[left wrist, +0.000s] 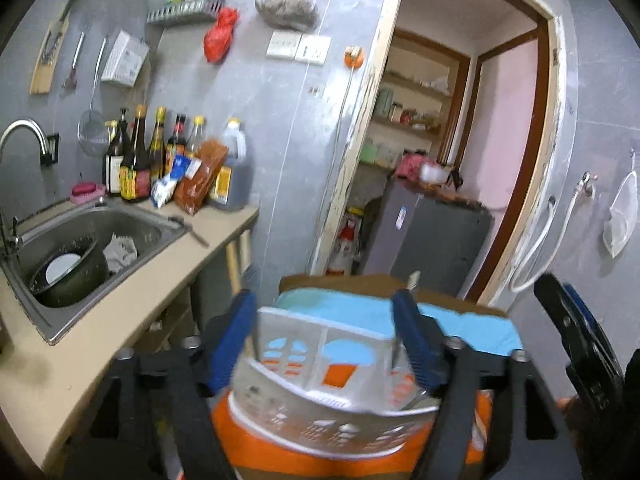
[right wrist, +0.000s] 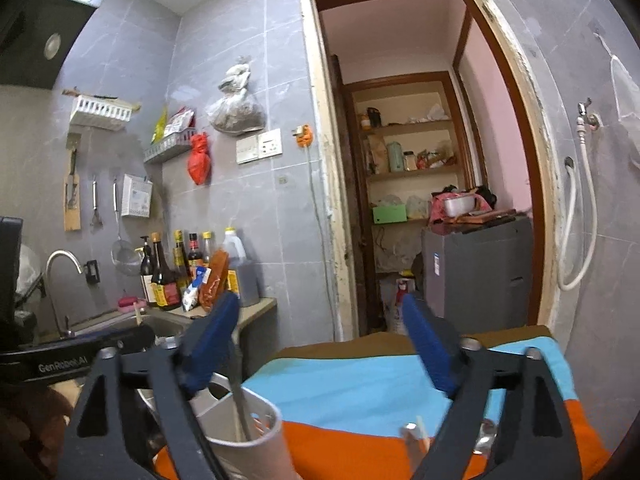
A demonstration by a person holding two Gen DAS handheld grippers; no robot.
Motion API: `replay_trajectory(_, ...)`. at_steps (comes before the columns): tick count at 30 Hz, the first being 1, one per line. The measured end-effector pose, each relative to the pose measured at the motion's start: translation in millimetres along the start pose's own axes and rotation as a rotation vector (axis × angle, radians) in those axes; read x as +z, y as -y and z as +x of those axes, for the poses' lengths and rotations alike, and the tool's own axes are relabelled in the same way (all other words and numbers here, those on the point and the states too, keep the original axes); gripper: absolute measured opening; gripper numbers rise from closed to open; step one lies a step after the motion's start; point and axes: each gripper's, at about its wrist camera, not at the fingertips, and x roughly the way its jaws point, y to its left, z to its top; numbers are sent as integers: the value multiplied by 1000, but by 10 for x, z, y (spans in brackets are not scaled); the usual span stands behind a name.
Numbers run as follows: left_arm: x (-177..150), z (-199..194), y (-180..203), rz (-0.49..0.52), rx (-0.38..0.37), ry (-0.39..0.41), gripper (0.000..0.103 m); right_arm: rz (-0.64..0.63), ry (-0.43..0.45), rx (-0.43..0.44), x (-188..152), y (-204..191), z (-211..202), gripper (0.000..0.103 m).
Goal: Organize utensils
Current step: 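Move both open grippers back to the knife and spoon on the blanket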
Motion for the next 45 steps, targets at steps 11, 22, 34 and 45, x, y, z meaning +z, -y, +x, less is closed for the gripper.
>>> replay_trajectory(11, -20, -254, 822, 56, -1, 115, 92, -36, 23, -77, 321, 684, -466, 103)
replay_trajectory(22, -384, -59, 1443, 116, -37, 45, 92, -49, -8, -167, 240, 1365, -692, 103)
replay_trajectory(34, -932, 382, 1814, 164, -32, -105, 92, 12, -126, -216, -154, 1998, -611, 103)
replay_trajectory(45, -1295, 890, 1795, 178, -4, -285, 91, 129, -374, -214, -584, 2348, -186, 101)
